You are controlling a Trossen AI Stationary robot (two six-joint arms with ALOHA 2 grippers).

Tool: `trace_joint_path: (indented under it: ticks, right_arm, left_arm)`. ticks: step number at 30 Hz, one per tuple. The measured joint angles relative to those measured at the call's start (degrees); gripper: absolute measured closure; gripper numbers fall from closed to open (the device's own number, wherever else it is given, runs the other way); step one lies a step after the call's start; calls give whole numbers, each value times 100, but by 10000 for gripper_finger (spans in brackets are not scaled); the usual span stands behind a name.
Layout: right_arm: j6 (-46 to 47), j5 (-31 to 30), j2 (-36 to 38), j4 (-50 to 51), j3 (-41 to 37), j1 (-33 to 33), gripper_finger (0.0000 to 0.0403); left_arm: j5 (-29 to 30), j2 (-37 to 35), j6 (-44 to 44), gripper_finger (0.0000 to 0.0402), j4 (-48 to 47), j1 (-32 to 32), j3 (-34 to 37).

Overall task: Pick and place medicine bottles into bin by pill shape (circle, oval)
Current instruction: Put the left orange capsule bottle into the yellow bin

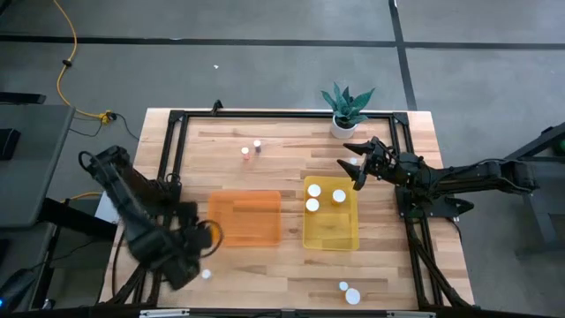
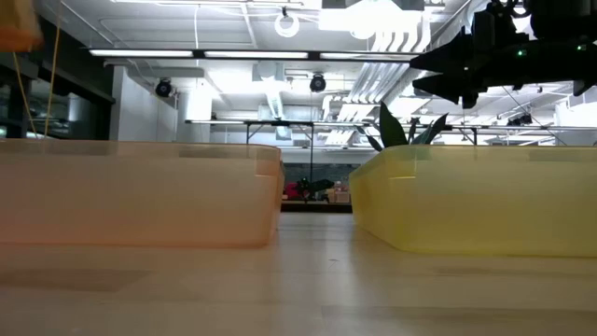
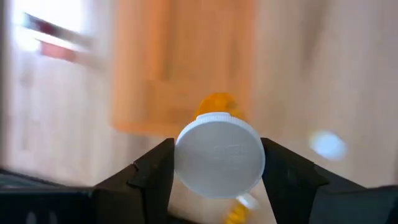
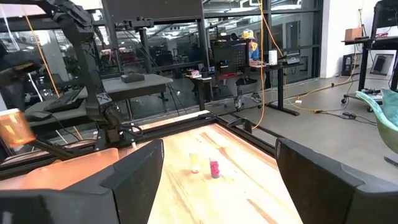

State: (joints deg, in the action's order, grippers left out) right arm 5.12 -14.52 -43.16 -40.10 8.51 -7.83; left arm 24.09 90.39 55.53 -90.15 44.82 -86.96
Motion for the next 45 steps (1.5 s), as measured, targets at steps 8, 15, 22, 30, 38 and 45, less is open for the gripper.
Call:
trace_joint_path:
  ticks: [8,15,22,30,38,45]
  right_arm:
    - [7,9,0,-112,0,1,102]
    - [106,149,-1,-362,-2,2,102]
    - [90,162,0,-366,-2,2,102]
    - [90,166,2,-383,-2,13,102]
    - [88,170,2,-389,-2,13,102]
    - [1,168,2,-391,-2,13,102]
  left_arm:
    - [471,263,-2855,205,1678,-2011,14]
    - [-772,765,-5370,204,4340,-3441,14]
    - [-1752,1489,-5876,204,4881,-4087,-354]
    - [-1763,2820,-6524,204,3989,-4055,-2324]
    - [-1761,3771,-6741,204,3474,-4075,-2907]
    - [-1758,4153,-6817,204,3563,-4074,-2913]
